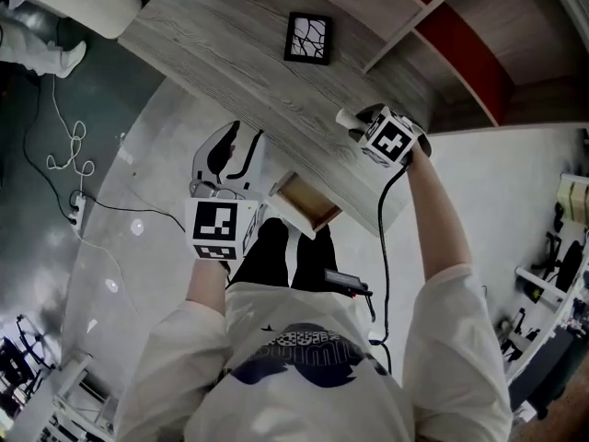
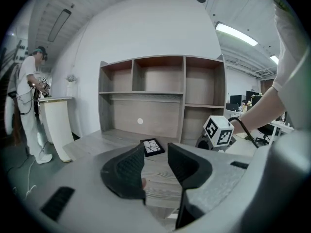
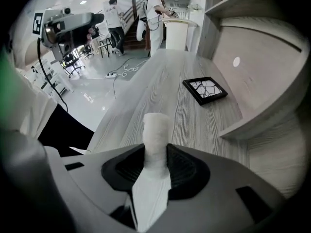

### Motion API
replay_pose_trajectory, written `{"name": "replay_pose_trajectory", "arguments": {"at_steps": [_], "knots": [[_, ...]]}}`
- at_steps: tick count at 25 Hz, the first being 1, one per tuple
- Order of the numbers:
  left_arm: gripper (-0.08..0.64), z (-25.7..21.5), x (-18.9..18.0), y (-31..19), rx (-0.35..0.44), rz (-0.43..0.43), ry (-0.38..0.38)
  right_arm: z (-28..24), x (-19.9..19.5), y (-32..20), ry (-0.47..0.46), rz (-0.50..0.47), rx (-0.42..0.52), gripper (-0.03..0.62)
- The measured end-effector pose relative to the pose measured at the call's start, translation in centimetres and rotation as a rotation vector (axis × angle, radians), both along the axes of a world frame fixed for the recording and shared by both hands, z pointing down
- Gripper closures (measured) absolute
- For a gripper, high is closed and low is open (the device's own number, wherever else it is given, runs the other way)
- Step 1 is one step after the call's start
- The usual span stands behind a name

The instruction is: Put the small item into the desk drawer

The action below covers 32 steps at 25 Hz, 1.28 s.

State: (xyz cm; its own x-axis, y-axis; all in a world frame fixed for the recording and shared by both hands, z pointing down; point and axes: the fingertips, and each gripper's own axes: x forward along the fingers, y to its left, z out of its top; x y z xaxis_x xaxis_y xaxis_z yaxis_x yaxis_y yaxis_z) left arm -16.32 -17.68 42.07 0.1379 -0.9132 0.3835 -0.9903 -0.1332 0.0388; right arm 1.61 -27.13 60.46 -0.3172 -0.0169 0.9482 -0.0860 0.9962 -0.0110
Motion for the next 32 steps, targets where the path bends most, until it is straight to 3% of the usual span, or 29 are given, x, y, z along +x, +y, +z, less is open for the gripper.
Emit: {"name": "replay_pose_trajectory", "arguments": {"at_steps": [18, 32], "knots": [[0.425, 2.6, -0.3, 3.3, -0.033, 0.153, 0.027, -4.0, -0.9, 10.1, -0.106, 0.124, 0.040, 0.462], [0.425, 4.8, 2.3, 6.8, -0.076, 0.176, 0.047, -2.2, -1.3, 18.1, -0.132, 0.119, 0.009, 0.462]]}}
